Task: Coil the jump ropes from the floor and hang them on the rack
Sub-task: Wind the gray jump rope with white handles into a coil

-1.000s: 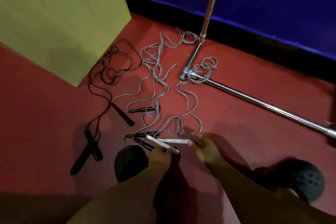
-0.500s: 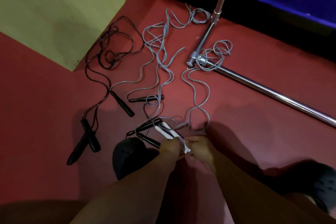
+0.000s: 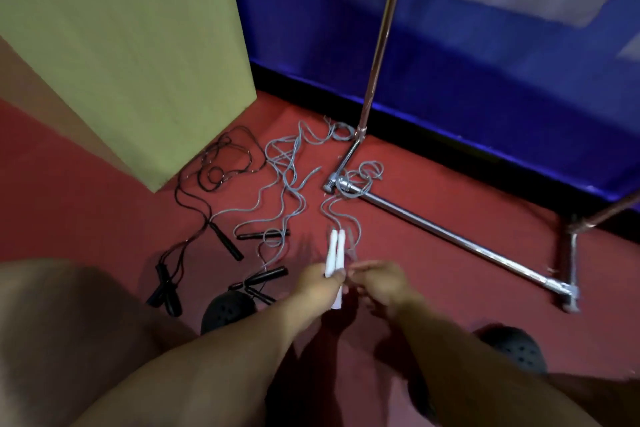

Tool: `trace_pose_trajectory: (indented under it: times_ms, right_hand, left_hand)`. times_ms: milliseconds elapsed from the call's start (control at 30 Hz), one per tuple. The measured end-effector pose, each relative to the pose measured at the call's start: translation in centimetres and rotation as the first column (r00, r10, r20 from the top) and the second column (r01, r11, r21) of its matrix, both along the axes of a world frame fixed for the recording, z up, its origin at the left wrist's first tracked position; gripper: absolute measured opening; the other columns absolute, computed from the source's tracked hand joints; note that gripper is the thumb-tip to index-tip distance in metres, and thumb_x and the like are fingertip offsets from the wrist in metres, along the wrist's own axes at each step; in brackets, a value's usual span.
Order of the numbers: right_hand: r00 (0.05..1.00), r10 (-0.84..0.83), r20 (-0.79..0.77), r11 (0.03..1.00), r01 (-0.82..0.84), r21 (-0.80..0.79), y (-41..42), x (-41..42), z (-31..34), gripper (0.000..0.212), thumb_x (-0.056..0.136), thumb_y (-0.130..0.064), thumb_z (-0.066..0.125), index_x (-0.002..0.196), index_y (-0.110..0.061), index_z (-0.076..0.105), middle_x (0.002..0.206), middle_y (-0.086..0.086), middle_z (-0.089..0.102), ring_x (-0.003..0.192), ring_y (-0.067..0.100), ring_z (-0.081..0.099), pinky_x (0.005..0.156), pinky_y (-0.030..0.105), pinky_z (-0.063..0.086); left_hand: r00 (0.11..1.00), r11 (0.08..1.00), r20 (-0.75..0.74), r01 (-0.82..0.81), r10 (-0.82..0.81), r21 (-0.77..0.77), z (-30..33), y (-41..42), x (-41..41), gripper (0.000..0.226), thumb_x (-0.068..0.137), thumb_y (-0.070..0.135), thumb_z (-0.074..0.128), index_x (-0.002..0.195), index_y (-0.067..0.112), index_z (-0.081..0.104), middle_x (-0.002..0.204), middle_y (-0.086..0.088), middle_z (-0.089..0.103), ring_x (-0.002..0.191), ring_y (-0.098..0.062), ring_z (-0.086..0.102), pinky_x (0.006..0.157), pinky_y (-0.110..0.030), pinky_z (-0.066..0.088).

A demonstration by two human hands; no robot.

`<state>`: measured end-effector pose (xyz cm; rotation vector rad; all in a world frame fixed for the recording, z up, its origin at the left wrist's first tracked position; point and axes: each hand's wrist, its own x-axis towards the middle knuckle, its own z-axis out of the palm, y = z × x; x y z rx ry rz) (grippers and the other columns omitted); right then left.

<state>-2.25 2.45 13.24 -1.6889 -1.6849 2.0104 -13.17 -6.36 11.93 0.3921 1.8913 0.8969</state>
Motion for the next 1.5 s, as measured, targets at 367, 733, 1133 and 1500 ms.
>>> trace_pose_trajectory:
  times_ms: [367,733,1133,1500]
  right_hand:
    - [0.909,0.385,0.162,0.451,-0.338,0.826,2.5,3.4,24.8,0.046,0.1,-0.052,0.041,0.086,-0.017,0.068,0.084,-0.002,0.07,0.08,0.012,0.062,0.078,0.033,0.047]
    - [0.919,0.394,-0.023,0.525,-0.204,0.827,0.4,4.2,27.5,0.034,0.095,-0.049,0.05,0.08,-0.02,0.06,0.063,-0.007,0.056,0.061,0.009,0.053,0.059,0.031,0.043]
    - [0.854,0.121,-0.505,0.751,0.254,0.61,-5.2,4.6,24.0,0.043,0.093,-0.049,0.049,0.081,-0.01,0.064,0.071,0.015,0.058,0.072,0.021,0.055,0.067,0.046,0.048]
    - [0.866,0.222,-0.448,0.841,0.062,0.537,-6.4,3.9,23.4,0.032,0.103,-0.016,0.039,0.088,-0.006,0.065,0.049,-0.009,0.04,0.049,0.011,0.035,0.062,0.036,0.034]
  left_hand:
    - [0.707,0.691,-0.31,0.7,-0.635,0.18,26.2,1.1,-2.0,0.016,0.091,0.01,0.06,0.107,0.007,0.062,0.093,-0.012,0.071,0.06,-0.017,0.069,0.051,-0.025,0.051]
    - [0.865,0.705,-0.126,0.473,-0.485,0.529,30.9,0.3,-5.8,0.043,0.079,0.005,0.076,0.12,0.012,0.061,0.09,-0.022,0.074,0.062,-0.028,0.069,0.043,-0.024,0.047]
    - [0.95,0.849,0.171,0.141,-0.26,0.51,26.7,-4.2,3.6,0.048,0.086,0.043,0.071,0.123,0.018,0.055,0.121,0.004,0.07,0.107,-0.011,0.068,0.093,-0.034,0.051]
    - [0.951,0.758,0.308,-0.196,-0.007,0.622,26.0,-3.2,2.1,0.022,0.104,0.026,0.05,0.109,0.008,0.061,0.101,-0.012,0.076,0.099,-0.028,0.071,0.099,-0.047,0.052]
